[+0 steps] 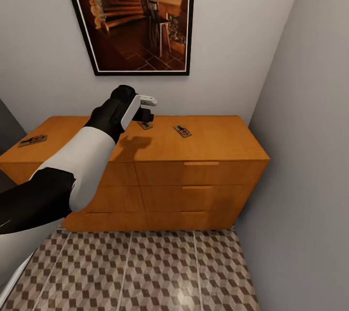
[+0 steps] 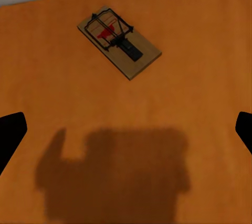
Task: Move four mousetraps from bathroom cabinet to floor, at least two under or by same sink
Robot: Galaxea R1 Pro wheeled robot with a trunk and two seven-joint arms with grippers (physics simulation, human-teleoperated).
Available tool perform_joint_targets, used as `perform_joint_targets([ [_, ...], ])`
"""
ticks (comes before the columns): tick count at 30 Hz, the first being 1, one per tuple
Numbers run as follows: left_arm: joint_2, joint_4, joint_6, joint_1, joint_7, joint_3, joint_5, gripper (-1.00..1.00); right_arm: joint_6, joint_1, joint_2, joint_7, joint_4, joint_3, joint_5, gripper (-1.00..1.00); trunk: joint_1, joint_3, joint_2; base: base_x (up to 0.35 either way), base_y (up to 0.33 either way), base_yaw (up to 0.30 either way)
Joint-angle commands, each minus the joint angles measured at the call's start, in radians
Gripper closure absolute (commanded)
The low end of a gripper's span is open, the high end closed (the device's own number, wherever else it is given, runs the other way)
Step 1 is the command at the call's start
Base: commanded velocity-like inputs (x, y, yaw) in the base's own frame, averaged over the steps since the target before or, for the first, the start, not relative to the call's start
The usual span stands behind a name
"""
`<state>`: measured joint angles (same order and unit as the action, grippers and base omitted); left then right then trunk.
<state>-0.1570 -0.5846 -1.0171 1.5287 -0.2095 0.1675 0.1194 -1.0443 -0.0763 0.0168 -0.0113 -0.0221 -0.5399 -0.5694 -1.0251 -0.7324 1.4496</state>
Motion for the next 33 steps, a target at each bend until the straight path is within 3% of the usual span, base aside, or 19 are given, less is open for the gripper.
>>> perform_joint_targets([
  [1, 0.001, 0.0, -0.003, 0.001, -0.009, 0.004, 0.01, -1.0, -0.003, 0.0, -0.002, -0.006, 0.001, -0.009, -0.004, 1.0, 0.0, -0.001, 0.0, 0.001, -0.001, 0.0],
  [21, 0.001, 0.001, -0.003, 0.001, -0.009, 0.004, 0.011, -1.0, -0.003, 0.0, -0.006, -0.003, -0.001, -0.011, -0.003, 1.0, 0.0, -0.001, 0.0, 0.0, 0.0, 0.01],
  [33, 0.001, 0.002, -0.003, 0.001, -0.009, 0.004, 0.011, -1.0, -0.003, -0.001, -0.006, 0.001, -0.001, -0.011, -0.003, 1.0, 0.0, -0.005, 0.0, 0.0, 0.0, 0.245],
])
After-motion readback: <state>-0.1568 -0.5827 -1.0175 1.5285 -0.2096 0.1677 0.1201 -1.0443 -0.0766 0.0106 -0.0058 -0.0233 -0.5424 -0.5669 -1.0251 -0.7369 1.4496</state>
